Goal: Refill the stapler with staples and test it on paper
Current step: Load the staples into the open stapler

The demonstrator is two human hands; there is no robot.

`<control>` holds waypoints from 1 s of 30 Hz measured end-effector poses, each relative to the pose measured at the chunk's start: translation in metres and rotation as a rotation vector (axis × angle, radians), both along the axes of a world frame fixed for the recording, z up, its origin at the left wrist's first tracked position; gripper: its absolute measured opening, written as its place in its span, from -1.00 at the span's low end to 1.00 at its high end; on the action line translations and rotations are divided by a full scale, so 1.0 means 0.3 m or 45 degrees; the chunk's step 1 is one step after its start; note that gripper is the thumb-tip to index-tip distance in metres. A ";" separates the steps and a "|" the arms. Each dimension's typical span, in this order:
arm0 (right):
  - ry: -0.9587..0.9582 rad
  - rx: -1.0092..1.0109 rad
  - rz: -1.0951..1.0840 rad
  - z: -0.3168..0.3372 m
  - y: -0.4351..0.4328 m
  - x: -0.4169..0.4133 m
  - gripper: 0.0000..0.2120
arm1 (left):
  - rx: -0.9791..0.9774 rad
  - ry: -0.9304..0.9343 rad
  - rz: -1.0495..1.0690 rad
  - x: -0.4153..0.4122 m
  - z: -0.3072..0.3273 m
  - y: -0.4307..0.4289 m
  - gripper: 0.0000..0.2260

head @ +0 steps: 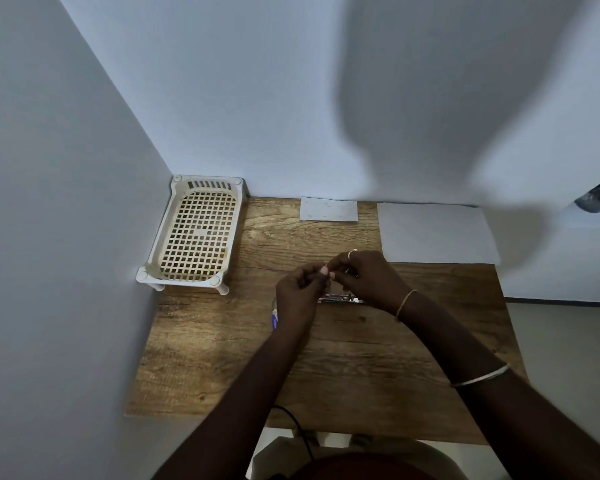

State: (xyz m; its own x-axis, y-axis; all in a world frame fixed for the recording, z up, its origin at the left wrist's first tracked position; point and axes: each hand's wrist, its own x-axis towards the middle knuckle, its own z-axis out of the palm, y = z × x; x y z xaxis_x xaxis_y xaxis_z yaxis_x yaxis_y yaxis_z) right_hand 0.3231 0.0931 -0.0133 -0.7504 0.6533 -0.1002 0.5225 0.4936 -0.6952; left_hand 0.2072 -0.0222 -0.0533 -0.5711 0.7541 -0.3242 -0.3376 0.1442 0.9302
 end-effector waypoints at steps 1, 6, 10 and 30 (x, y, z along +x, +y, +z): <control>0.007 -0.016 0.009 0.003 0.004 0.001 -0.91 | 0.004 -0.014 0.012 0.002 0.002 0.010 -0.84; 0.101 -0.240 -0.042 0.008 0.034 0.016 -0.90 | 0.070 0.053 -0.032 0.005 0.009 0.027 -0.79; 0.168 -0.434 -0.097 -0.002 0.046 0.025 -0.91 | 0.087 0.142 -0.109 0.002 0.004 0.018 -0.75; -0.517 0.553 0.181 -0.181 -0.048 0.002 -0.81 | -0.178 0.171 0.312 -0.067 -0.065 -0.084 -0.81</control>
